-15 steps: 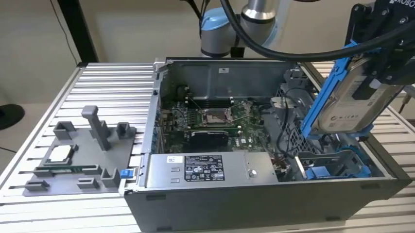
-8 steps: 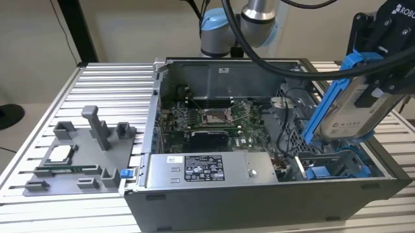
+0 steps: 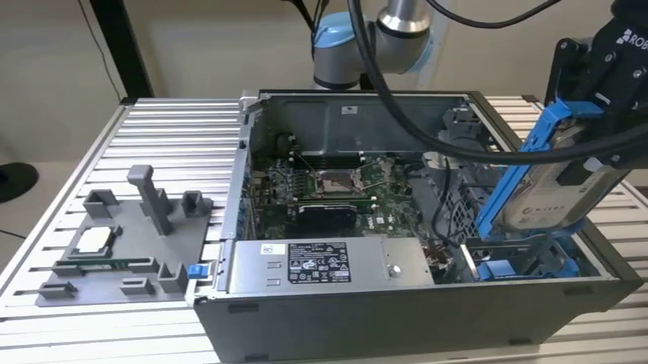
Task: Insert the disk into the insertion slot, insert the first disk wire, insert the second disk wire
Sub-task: 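Insert the disk into the insertion slot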
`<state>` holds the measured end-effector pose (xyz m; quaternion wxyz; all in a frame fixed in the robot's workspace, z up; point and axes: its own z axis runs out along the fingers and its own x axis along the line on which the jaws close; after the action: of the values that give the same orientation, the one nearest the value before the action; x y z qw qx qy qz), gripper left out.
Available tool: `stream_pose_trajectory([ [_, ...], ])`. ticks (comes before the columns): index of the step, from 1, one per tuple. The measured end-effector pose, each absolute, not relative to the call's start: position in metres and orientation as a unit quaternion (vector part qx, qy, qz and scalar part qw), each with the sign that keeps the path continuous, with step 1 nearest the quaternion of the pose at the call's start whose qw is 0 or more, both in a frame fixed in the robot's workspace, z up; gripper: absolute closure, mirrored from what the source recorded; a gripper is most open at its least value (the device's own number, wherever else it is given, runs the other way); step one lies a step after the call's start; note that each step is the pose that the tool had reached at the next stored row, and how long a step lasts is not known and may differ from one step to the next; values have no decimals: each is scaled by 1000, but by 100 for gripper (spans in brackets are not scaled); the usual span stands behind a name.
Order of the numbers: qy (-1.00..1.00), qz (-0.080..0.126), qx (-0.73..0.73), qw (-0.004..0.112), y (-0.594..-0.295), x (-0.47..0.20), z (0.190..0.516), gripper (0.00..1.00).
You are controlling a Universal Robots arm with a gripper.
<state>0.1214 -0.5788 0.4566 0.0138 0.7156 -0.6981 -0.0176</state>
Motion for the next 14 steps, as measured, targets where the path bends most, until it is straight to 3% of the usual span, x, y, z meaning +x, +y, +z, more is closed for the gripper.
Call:
stream_pose_trajectory([
  [14, -698, -19, 716, 12, -582, 127, 432, 100],
])
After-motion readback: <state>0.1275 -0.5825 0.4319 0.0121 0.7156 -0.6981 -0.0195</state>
